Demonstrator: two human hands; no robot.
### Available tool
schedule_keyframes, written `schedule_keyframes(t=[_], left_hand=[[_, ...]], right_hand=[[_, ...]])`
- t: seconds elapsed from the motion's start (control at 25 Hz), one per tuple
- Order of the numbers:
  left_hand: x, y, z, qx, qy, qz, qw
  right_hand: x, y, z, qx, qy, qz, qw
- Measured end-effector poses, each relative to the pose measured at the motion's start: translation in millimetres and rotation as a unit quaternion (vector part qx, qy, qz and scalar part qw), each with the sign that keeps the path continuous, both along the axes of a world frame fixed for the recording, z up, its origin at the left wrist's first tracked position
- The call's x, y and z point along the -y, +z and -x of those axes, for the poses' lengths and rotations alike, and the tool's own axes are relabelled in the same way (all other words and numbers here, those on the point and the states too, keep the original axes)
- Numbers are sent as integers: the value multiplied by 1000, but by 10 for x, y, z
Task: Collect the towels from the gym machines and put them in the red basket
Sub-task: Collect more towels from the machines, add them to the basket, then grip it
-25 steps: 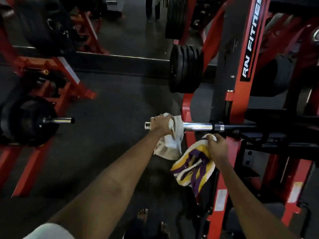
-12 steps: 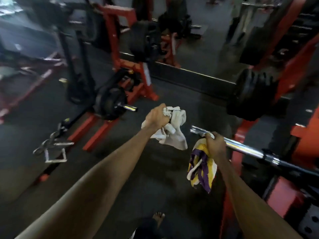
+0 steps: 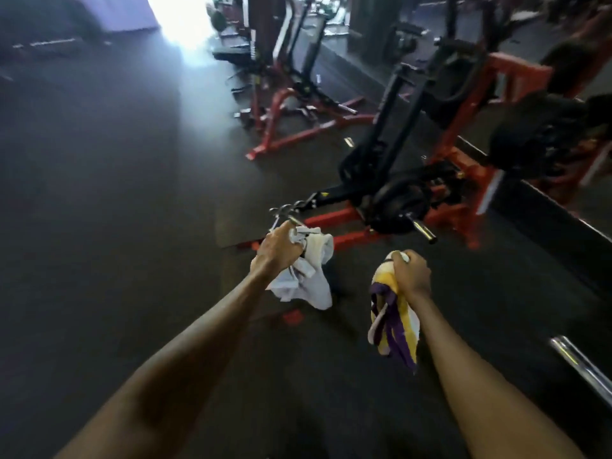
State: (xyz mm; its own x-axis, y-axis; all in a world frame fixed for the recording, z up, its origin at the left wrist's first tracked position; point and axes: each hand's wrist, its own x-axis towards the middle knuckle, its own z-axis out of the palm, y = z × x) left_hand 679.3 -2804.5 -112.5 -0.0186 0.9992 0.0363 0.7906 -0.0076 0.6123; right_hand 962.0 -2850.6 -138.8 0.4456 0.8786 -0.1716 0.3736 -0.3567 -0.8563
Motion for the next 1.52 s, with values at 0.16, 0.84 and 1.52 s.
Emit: schedule_keyframes(t=[0.16, 0.84, 1.52], left_hand=[[407, 56, 1425, 27, 117, -34, 992], [3273, 183, 5485, 41, 558, -60, 827], [4973, 7, 7529, 76, 798, -40, 597]], right_hand=[[-349, 154, 1359, -20, 108, -20, 994], [351, 532, 6750, 13, 482, -63, 874], [1541, 394, 10555, -51, 714, -18, 699]])
